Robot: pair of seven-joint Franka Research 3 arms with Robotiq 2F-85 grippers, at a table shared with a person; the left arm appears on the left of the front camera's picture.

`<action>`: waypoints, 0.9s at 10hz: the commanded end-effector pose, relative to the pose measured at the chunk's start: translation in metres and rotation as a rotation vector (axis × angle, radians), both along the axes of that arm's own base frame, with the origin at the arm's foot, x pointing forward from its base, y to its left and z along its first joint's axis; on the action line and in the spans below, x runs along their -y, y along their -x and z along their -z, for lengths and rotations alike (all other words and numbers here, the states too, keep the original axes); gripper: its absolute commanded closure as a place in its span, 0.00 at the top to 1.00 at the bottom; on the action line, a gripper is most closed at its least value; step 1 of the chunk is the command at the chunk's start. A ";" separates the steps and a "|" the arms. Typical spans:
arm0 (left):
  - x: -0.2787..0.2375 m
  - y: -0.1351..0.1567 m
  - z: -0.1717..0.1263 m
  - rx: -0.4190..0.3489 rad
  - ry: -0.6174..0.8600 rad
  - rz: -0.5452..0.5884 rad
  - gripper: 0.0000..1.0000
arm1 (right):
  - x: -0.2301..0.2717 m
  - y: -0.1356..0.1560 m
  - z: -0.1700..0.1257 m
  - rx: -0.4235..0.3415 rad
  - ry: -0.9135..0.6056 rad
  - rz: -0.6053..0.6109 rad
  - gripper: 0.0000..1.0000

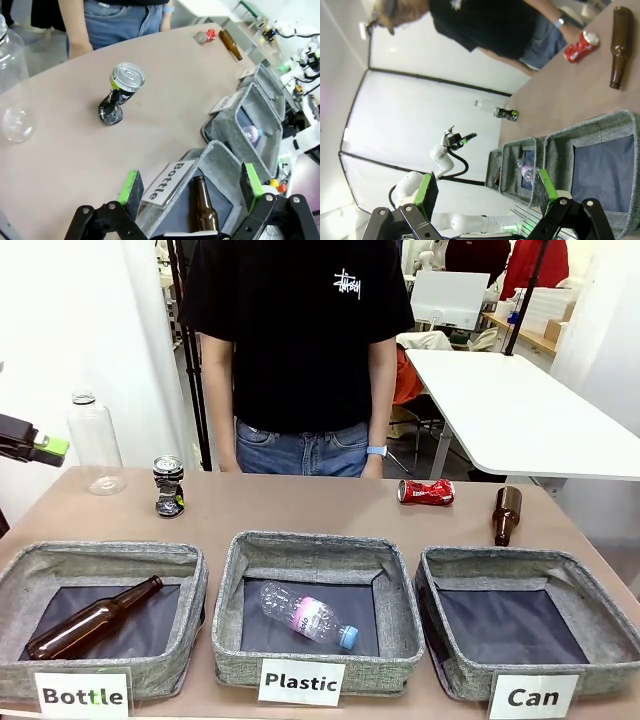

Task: Sort the can waste into the basket.
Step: Pick up the can waste from the table and place it in the right Fabric basket.

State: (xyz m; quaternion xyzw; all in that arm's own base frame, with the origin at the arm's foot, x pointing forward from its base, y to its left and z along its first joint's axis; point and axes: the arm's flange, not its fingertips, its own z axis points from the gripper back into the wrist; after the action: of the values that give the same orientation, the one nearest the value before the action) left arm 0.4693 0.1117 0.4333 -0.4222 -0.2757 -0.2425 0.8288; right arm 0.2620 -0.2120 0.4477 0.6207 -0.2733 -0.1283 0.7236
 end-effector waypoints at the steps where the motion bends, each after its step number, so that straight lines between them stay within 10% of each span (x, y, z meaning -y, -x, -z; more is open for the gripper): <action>1: 0.005 -0.003 0.001 -0.007 0.001 -0.002 1.00 | 0.001 -0.002 -0.001 0.035 -0.006 0.006 1.00; 4: 0.041 -0.032 0.032 0.068 -0.097 -0.084 1.00 | 0.001 -0.002 -0.001 0.035 -0.006 0.006 1.00; 9: 0.057 -0.056 0.087 0.321 -0.174 0.140 1.00 | 0.001 -0.002 -0.001 0.035 -0.006 0.006 1.00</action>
State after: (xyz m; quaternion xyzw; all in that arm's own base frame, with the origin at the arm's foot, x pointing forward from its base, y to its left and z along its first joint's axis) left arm 0.5209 0.0567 0.3528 -0.3332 -0.3166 -0.3544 0.8143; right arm 0.2620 -0.2121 0.4477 0.6207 -0.2734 -0.1284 0.7235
